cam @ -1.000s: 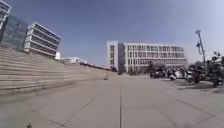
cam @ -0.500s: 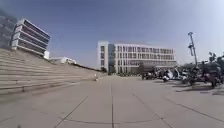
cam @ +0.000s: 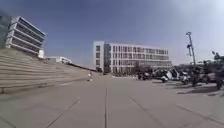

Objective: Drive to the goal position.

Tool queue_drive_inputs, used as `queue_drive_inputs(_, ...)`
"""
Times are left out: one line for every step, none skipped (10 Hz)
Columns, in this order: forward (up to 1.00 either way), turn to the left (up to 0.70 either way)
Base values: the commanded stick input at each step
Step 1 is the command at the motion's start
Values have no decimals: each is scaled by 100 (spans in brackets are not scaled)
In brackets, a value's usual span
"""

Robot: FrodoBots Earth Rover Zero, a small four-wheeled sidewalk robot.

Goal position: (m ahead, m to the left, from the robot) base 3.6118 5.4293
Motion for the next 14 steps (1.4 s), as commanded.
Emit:
queue_drive_inputs(100, 7)
queue_drive_inputs(100, 13)
queue_drive_inputs(100, 18)
queue_drive_inputs(100, 17)
queue_drive_inputs(100, 15)
queue_drive_inputs(100, 7)
queue_drive_inputs(100, 0)
queue_drive_inputs(100, 0)
queue_drive_inputs(100, 0)
queue_drive_inputs(100, 0)
queue_drive_inputs(100, 0)
queue_drive_inputs(100, 0)
queue_drive_inputs(100, 3)
queue_drive_inputs(100, 2)
